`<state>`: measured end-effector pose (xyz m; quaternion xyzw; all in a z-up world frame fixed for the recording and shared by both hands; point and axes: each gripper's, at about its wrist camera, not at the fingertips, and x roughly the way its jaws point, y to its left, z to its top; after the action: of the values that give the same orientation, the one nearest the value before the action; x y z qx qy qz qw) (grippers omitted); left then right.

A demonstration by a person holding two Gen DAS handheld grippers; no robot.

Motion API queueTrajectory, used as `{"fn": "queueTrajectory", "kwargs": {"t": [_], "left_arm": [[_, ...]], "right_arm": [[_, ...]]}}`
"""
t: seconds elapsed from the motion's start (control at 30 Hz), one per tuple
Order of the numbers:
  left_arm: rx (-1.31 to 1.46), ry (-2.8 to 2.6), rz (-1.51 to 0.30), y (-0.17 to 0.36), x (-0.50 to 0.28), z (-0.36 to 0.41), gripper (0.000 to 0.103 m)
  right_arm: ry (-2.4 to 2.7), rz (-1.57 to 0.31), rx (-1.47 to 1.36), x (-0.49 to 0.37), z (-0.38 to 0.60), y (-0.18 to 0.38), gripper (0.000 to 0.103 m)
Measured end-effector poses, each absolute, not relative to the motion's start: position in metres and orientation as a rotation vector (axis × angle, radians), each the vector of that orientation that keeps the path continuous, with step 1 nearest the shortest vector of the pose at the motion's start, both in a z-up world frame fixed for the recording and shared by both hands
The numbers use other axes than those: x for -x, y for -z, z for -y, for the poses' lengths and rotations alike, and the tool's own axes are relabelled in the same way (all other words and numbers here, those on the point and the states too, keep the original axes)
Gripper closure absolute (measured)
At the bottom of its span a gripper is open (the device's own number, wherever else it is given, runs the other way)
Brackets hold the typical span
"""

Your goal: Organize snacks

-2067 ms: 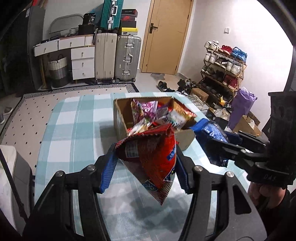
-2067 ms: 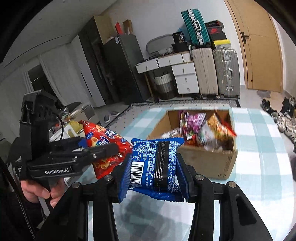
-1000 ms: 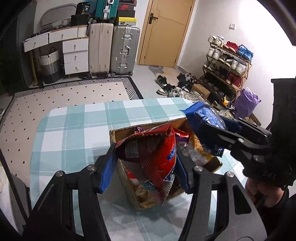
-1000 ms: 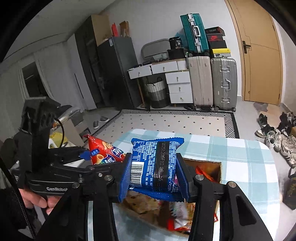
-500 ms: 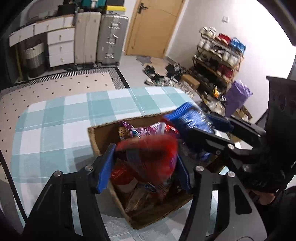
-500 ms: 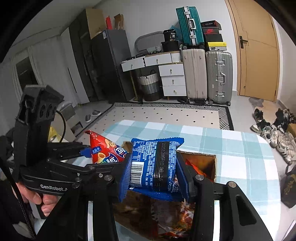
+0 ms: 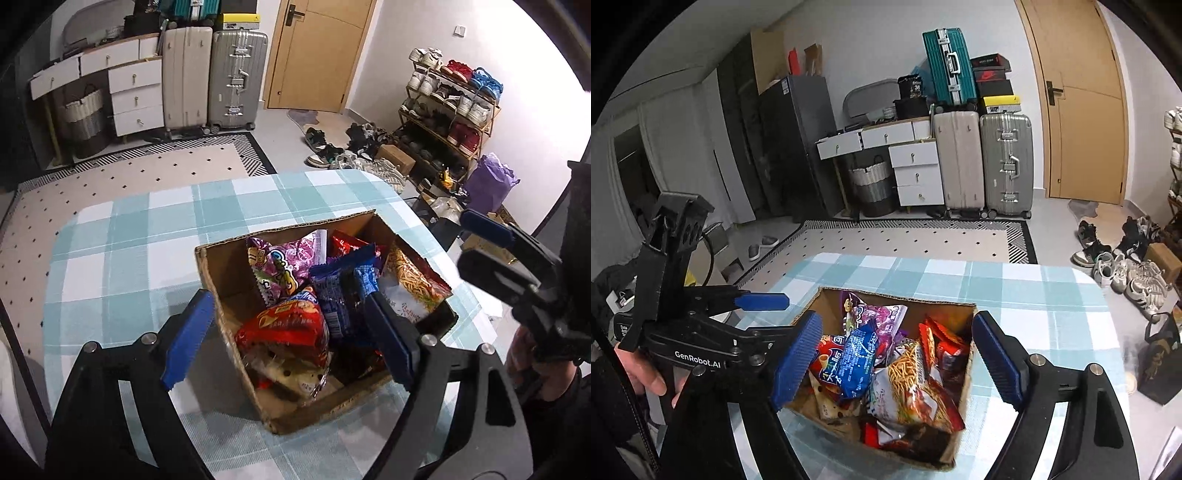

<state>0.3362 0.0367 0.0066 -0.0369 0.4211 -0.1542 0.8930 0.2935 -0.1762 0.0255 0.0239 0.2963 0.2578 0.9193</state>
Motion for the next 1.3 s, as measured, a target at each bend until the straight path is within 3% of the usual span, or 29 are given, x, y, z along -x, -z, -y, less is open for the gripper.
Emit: {"fn": "queueTrajectory", "kwargs": {"t": [0.4, 0.57, 0.93, 1.3], "left_arm": [[0.067, 0.213, -0.782, -0.047, -0.275, -0.049, 0.018], [0.041, 0.128, -0.698, -0.064, -0.245, -0.053, 0.001], [0.049, 0.055, -0.62, -0.078, -0.187, -0.062, 0.001], [-0.01, -0.065, -0.512, -0.036, -0.138, -0.069, 0.001]], "right_arm": [[-0.49, -0.534, -0.037, -0.241, 0.192, -0.052, 0.01], [-0.501, -0.503, -0.042, -0.215, 0.199, -0.061, 0.007], [-0.499, -0.424, -0.054, -0.157, 0.21, -0.063, 0.002], [-0.43, -0.32, -0.03, -0.108, 0.222, -0.032, 0.002]]}}
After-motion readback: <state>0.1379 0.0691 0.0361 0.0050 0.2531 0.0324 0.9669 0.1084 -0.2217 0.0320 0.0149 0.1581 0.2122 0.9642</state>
